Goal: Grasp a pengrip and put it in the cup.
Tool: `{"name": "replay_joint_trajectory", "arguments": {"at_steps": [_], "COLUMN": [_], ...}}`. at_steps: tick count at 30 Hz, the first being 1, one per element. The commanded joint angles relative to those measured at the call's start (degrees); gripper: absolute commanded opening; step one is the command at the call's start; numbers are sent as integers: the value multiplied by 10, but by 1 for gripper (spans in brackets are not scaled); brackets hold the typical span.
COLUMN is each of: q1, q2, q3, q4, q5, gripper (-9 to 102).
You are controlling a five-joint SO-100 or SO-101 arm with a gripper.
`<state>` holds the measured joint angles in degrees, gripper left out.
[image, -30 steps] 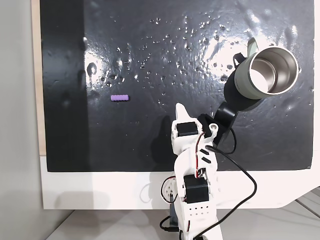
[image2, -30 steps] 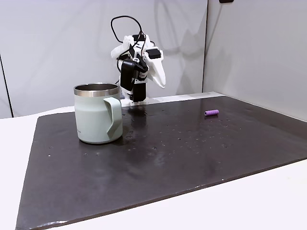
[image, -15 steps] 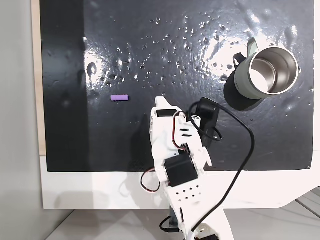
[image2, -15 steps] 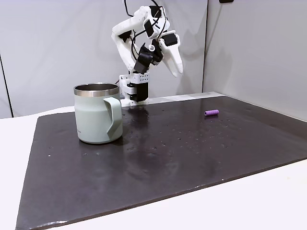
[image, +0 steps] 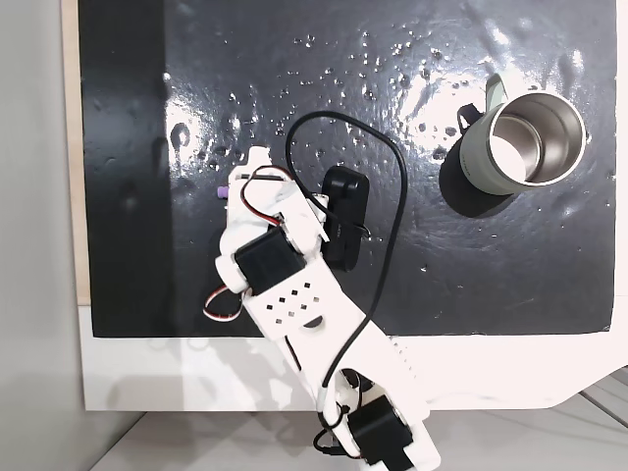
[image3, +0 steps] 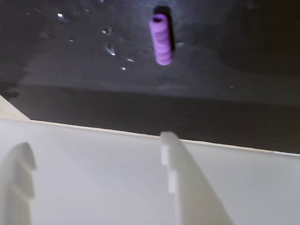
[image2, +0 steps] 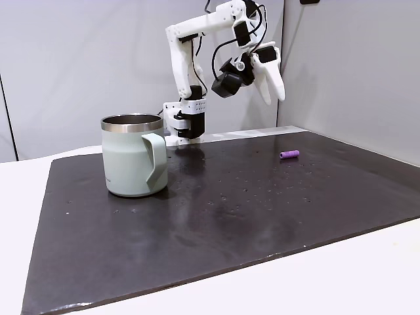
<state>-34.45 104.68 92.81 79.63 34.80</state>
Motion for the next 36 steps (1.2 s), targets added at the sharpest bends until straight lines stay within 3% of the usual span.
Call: {"name": "replay_joint_trajectory", "arguments": {"at_steps": [1,18,36], "q1": [-9,-80,-62], "q2": [-38,-287,-449], "q3": [-64,-163,-281], "q4": [17,16,42], "q5": [8,51,54], "gripper": [26,26,26]}}
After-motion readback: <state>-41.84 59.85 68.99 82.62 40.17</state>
